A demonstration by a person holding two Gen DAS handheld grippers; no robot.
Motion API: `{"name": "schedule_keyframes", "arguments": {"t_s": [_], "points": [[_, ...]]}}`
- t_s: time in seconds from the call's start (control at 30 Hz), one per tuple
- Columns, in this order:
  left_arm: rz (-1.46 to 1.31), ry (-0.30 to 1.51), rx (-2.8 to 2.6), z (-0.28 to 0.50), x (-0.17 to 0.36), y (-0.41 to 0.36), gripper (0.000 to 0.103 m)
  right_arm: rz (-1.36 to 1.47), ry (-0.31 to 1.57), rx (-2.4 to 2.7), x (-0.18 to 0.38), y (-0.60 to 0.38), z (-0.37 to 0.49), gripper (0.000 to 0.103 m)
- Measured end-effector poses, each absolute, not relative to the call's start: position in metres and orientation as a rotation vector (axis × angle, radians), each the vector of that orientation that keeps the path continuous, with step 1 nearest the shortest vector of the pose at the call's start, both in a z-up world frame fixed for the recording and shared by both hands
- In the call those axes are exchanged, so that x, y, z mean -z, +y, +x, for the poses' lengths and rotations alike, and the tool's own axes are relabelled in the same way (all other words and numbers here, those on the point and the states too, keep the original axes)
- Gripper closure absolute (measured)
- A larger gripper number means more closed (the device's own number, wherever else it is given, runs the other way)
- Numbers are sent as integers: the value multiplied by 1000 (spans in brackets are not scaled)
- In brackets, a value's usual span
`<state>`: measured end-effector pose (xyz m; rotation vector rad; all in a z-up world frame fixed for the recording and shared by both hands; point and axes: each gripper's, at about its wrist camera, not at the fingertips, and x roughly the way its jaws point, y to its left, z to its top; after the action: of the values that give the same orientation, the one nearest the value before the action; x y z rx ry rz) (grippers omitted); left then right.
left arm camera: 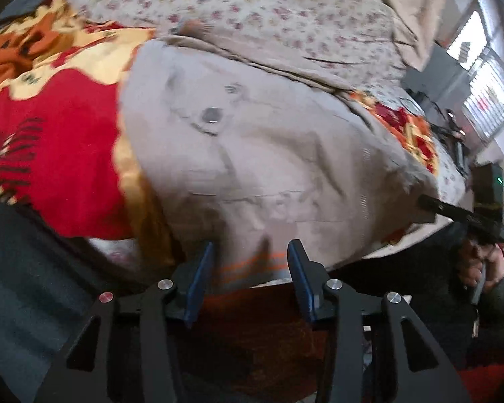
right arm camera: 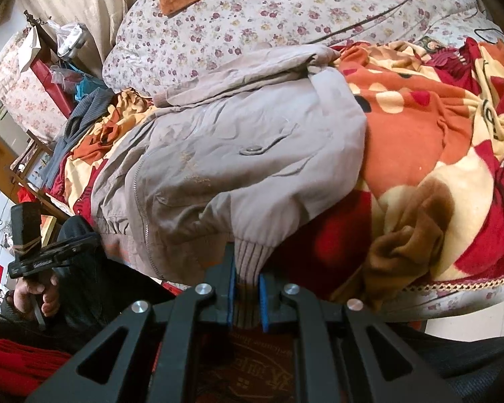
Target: Fold large clothes
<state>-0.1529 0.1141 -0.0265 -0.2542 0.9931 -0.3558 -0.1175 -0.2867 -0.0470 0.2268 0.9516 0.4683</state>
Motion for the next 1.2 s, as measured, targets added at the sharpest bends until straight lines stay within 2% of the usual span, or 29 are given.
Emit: {"name": "schedule_keyframes", "arguments": {"t_s": [0.4,0.43,0.47,0.53,0.57,0.87,0.9,0.93,1.0,1.2], "points": [[-331,1081,297,-136,56,126,63,219,953,-470,47,-287,-119,92],[-347,1075,321,-137,55,126,65,219,952,-470,47,-287,-119,92],[-355,1065,344,-138,53,125,74,220,952,-468,47,-287,-119,92],[-326,1033,374,-142,46,119,86,222,952,-468,48,-287,-119,92],[-306,1021,375,-143,43,117,88,220,952,-468,48,-286,-119,92],[-270,1030,340,-136,42,114,88,183,976,-417,53,-280,-111,84],[-265,1016,342,-138,39,115,90,177,985,-403,56,-278,-108,84],[-266,1006,350,-140,36,113,98,173,995,-402,58,-277,-106,82],[-274,977,375,-146,25,116,100,155,990,-421,56,-274,-110,92],[-272,887,441,-171,-25,135,101,45,862,-518,8,-270,-155,94]]}}
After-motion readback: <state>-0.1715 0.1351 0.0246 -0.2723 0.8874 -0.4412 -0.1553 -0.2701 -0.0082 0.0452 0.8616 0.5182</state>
